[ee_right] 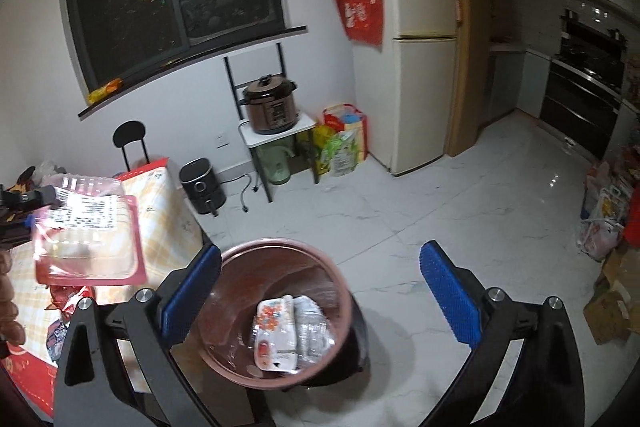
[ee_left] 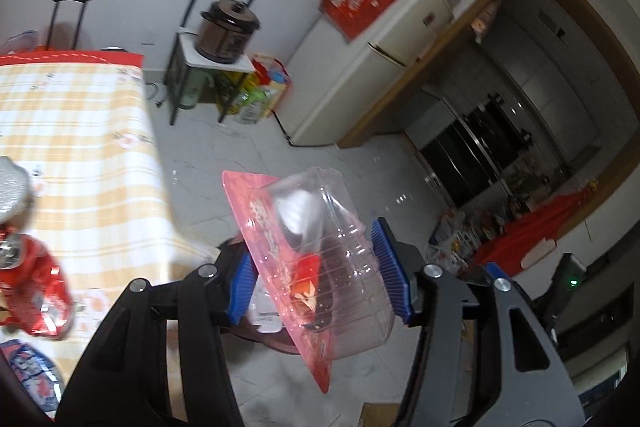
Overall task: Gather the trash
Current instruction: 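Drop the flowered tray into the bin with the right tool while the left tool drops the clear box in, then move both tools back toward the table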
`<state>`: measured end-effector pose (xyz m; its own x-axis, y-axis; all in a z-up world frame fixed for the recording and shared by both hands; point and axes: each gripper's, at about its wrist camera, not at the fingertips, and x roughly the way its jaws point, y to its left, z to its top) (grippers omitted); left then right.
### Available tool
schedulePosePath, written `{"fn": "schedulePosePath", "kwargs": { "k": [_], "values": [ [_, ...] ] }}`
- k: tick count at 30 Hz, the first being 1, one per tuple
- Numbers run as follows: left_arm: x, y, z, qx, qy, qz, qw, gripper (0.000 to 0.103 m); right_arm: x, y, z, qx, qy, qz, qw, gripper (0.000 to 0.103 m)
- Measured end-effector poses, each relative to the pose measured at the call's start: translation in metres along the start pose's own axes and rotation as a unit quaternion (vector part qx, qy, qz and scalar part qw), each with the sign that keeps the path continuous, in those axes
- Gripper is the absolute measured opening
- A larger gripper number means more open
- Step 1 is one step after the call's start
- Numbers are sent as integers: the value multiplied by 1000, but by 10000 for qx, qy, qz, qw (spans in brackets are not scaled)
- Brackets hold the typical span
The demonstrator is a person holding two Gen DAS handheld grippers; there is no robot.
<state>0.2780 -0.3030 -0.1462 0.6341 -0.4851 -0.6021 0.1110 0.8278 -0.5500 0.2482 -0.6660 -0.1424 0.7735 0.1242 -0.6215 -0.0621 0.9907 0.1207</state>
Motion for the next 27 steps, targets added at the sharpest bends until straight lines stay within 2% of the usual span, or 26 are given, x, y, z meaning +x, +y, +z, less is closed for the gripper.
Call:
{"fn": "schedulePosePath", "kwargs": {
  "k": [13,15,16,17,19,22,27],
  "values": [
    [101,-44,-24,251,661,-190,9973,56,-49,-85,-28,452,-10,-678,9967,98],
    [121,-51,-25,532,789,-195,9953,80,-53,-92,-33,507,10,-732,9960,98],
    [128,-49,-25,611,822,22,9947,95,-53,-94,-34,528,25,-749,9958,98],
    [132,-47,-26,637,809,179,9945,94,-54,-94,-35,543,35,-758,9956,98],
    [133,-37,-25,595,816,280,9945,94,-56,-95,-36,564,28,-746,9956,98],
    [114,-24,-20,428,631,272,9967,95,-56,-88,-33,548,-10,-658,9963,98],
    [54,-6,-1,505,64,528,9973,95,-52,-65,-20,393,-58,-423,9983,98]
  ]
}}
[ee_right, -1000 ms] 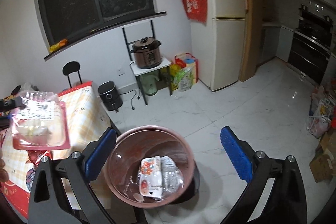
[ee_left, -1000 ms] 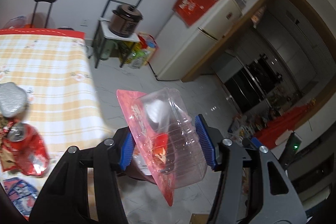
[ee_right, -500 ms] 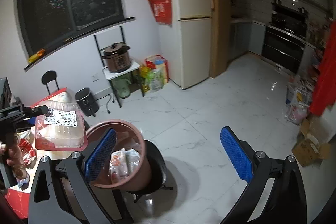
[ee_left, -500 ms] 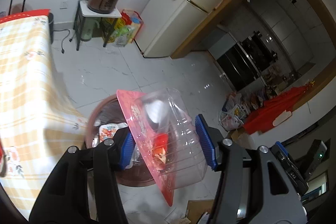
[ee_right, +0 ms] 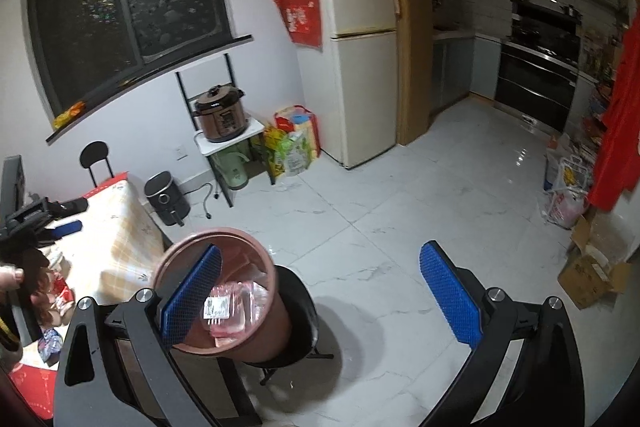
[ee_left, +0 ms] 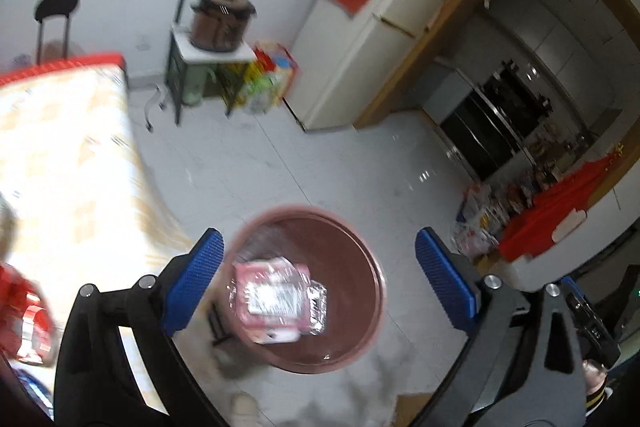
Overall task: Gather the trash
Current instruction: 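Move both tools back toward the table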
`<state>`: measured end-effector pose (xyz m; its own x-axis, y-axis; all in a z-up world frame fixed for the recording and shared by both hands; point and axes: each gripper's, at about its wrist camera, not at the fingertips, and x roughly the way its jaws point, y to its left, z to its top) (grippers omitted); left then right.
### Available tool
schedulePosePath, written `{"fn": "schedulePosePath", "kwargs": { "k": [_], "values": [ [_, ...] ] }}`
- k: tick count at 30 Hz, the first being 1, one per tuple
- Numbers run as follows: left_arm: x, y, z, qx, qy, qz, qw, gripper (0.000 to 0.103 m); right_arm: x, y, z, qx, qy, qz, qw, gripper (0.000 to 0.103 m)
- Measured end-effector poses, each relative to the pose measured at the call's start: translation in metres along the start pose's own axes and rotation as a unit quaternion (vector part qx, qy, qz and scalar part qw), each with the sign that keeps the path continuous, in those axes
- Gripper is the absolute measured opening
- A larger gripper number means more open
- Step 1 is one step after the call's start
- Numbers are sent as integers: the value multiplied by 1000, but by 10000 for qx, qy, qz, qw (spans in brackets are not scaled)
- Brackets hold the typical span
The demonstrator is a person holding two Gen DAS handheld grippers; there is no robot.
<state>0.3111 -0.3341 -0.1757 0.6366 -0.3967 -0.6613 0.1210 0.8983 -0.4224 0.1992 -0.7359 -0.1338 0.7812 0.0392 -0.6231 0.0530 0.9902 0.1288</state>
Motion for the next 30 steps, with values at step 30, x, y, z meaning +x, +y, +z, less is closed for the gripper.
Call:
{"fn": "schedulePosePath", "kwargs": {
  "k": [30],
  "values": [
    [-342,294,-134,-1719,-1422,2354,9460,96,22,353,-38,-1738,804,2111,9585,98]
  ]
}}
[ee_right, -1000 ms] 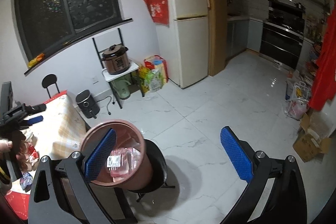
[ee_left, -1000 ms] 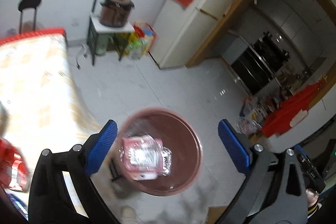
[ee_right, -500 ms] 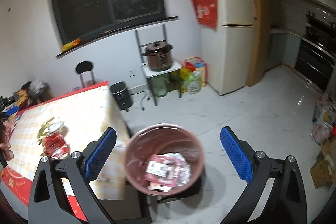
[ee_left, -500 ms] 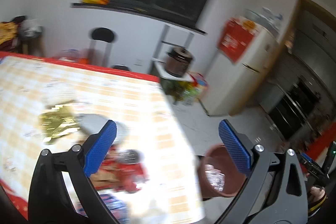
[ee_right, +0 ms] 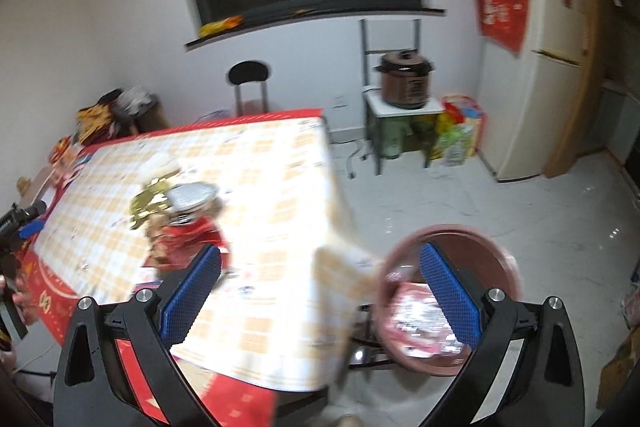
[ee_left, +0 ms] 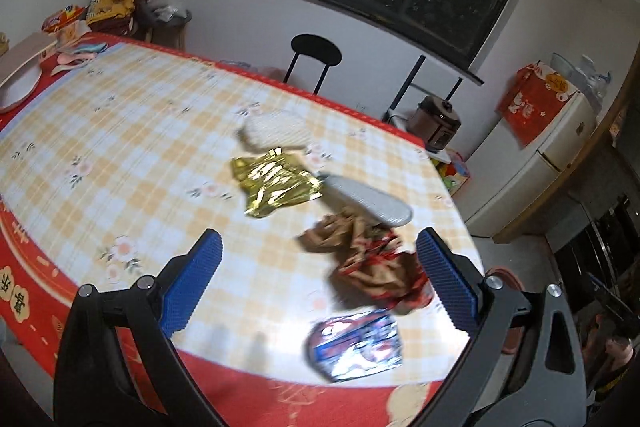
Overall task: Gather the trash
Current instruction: 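Move both tools back toward the table, then grasp the red Coke can with the right tool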
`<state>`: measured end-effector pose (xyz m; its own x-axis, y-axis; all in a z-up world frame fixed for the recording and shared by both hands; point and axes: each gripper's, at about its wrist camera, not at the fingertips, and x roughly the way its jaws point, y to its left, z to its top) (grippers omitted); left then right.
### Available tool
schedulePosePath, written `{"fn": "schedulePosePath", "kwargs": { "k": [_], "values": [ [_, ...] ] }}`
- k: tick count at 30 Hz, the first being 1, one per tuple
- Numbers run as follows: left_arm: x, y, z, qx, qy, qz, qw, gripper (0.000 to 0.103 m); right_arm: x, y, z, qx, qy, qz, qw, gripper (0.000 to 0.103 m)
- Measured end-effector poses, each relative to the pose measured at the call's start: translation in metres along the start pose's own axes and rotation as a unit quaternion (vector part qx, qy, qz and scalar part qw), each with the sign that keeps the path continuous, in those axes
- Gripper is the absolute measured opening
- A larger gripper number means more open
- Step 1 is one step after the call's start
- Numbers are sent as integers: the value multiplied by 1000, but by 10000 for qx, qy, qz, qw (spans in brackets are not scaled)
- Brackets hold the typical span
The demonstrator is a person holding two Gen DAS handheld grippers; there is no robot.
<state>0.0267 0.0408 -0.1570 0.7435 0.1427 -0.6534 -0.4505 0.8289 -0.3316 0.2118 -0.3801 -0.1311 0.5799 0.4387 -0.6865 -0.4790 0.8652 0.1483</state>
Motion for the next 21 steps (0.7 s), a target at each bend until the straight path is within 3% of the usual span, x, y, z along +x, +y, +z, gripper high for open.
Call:
{"fn": "schedulePosePath", "kwargs": {
  "k": [10,16,21],
  "values": [
    [18,50,-8,71,126,31,9999,96,93,118,-17,-530,522,499,9960,98],
    [35,69,-11,160,297,-32,9994,96,149,149,-16,-312,641,473,9963,97],
    [41,84,-13,146,400,-52,9991,96,188,158,-17,56,875,326,9956,87]
  ]
}}
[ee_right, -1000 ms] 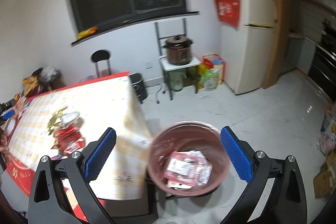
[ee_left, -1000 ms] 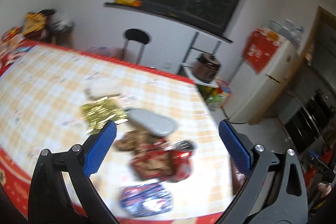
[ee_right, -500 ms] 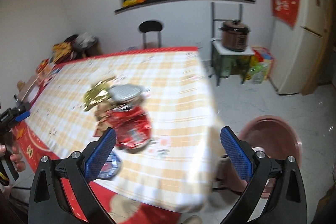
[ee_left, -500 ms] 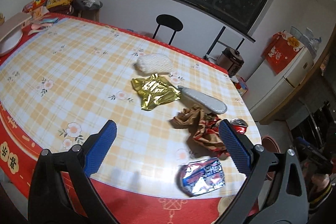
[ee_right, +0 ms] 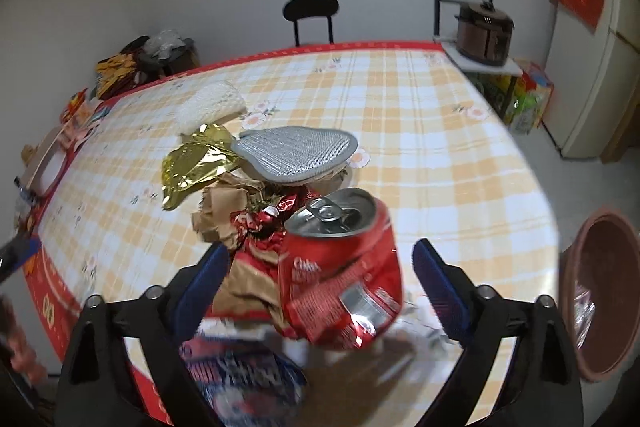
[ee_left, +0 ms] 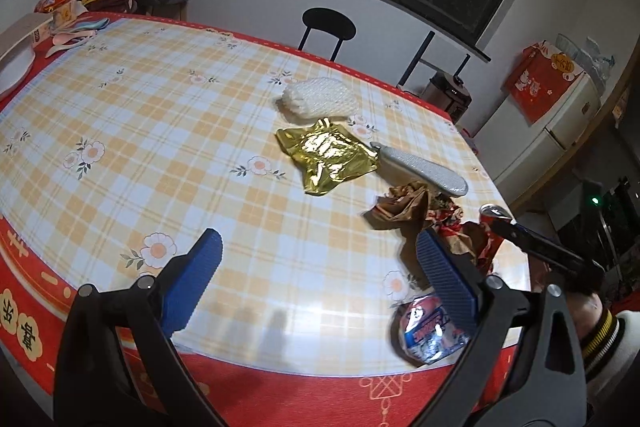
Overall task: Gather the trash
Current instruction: 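Grasp the red Coke can with the right tool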
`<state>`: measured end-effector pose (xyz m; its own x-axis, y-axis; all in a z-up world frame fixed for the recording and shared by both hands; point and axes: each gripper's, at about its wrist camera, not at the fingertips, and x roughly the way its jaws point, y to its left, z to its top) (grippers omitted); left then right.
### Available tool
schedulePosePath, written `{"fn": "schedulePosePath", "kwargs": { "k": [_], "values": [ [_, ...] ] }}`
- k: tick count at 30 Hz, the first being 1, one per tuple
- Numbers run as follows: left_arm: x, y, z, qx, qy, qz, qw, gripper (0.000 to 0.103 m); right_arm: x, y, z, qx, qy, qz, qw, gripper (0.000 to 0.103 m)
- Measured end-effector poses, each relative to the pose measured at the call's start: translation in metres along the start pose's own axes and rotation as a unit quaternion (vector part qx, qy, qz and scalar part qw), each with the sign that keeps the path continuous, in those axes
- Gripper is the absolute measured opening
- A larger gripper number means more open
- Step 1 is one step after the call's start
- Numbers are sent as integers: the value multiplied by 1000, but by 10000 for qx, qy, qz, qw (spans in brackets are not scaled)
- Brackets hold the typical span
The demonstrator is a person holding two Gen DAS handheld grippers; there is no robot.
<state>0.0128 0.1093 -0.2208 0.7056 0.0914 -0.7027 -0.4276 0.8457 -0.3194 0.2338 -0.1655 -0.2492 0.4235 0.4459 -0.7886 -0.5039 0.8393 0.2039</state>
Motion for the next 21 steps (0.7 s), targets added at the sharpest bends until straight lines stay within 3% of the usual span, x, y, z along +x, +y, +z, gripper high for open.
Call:
{"fn": "schedulePosePath", "kwargs": {
  "k": [8,18,21],
  "values": [
    [5,12,-2,2,136,-24,9999,96,26,-13,-6,519,267,-283,9979,71],
    [24,-8,-12,127,354,-262,9989,96,-1,-31,-13,827,152,103,9964,38],
    [29,-17,-15,203,424,-326,9984,96,-13,-35,-14,832,67,216,9963,34]
  ]
}}
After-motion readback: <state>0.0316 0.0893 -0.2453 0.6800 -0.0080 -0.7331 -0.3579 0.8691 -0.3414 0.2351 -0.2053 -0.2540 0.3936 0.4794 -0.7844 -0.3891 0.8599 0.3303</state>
